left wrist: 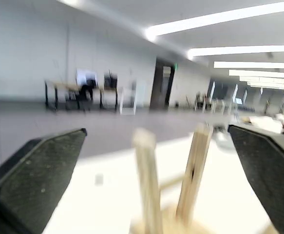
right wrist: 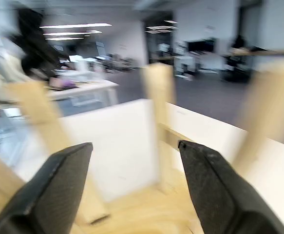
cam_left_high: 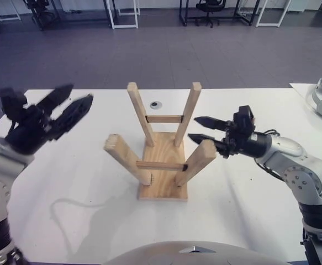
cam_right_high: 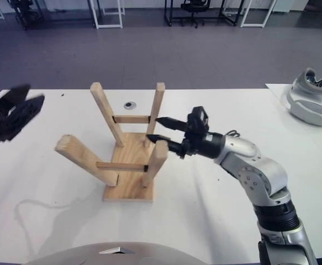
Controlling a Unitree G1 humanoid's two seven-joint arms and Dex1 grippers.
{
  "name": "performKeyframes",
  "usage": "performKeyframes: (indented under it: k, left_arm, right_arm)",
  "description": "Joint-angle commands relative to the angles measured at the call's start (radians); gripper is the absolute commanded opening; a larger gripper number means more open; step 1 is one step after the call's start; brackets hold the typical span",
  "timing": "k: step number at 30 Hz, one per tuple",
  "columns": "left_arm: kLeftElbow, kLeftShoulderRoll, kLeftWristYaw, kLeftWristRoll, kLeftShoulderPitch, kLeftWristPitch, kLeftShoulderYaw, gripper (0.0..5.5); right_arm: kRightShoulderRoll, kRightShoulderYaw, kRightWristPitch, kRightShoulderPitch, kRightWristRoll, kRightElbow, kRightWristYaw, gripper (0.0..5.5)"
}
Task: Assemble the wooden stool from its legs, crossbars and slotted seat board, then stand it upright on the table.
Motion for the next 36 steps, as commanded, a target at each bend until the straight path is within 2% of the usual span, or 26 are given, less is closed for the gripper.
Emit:
performKeyframes:
  k: [1, 3, 5, 7, 9, 12, 16, 19, 24, 27, 30, 33, 36]
  left_arm:
    - [0.041, 0.125, -0.227, 0.280, 0.236, -0.074, -0.081, 5.38]
    - [0.003, 0.171, -0.297, 0.464, 0.359, -0.151, -0.198, 5.38]
    - [-0.059, 0.177, -0.314, 0.560, 0.405, -0.182, -0.286, 5.38]
    - [-0.087, 0.155, -0.265, 0.672, 0.372, -0.203, -0.409, 5.38]
    - [-0.079, 0.107, -0.229, 0.739, 0.308, -0.211, -0.519, 5.38]
    - [-0.023, 0.018, -0.162, 0.831, 0.184, -0.210, -0.661, 5.38]
    - [0.052, -0.024, -0.141, 0.901, 0.093, -0.217, -0.751, 5.38]
    - [0.133, -0.023, -0.149, 0.940, 0.043, -0.246, -0.783, 5.38]
    - [0.325, -0.063, -0.137, 0.963, -0.069, -0.323, -0.785, 5.38]
    - [0.327, -0.050, -0.151, 0.931, -0.029, -0.359, -0.748, 5.38]
    - [0.262, -0.047, -0.191, 0.874, 0.017, -0.375, -0.713, 5.38]
    - [0.163, -0.034, -0.189, 0.813, 0.065, -0.329, -0.654, 5.38]
    - [0.172, -0.006, -0.164, 0.807, 0.151, -0.331, -0.558, 5.38]
  right_arm:
    - [-0.034, -0.074, -0.053, -0.124, -0.114, -0.016, -0.062, 3.30]
    - [-0.041, -0.202, -0.111, -0.258, -0.156, 0.157, -0.127, 3.30]
    - [-0.023, -0.230, -0.170, -0.376, -0.247, 0.410, -0.182, 3.30]
    - [0.013, -0.088, -0.240, -0.451, -0.425, 0.727, -0.155, 3.30]
    - [0.100, 0.049, -0.367, -0.497, -0.575, 1.037, -0.092, 3.30]
    - [0.229, 0.199, -0.610, -0.536, -0.802, 1.443, -0.149, 3.30]
    - [0.356, 0.257, -0.800, -0.565, -0.910, 1.648, -0.141, 3.30]
    - [0.375, 0.347, -0.923, -0.564, -1.051, 1.749, -0.098, 3.30]
    - [0.294, 0.281, -1.050, -0.497, -0.991, 1.753, 0.199, 3.30]
    - [0.250, 0.256, -1.053, -0.513, -1.020, 1.779, 0.087, 3.30]
    - [0.273, 0.141, -1.009, -0.517, -0.886, 1.730, 0.181, 3.30]
    - [0.282, 0.091, -0.898, -0.405, -0.723, 1.396, 0.358, 3.30]
    - [0.233, 0.134, -0.627, -0.189, -0.571, 0.822, 0.409, 3.30]
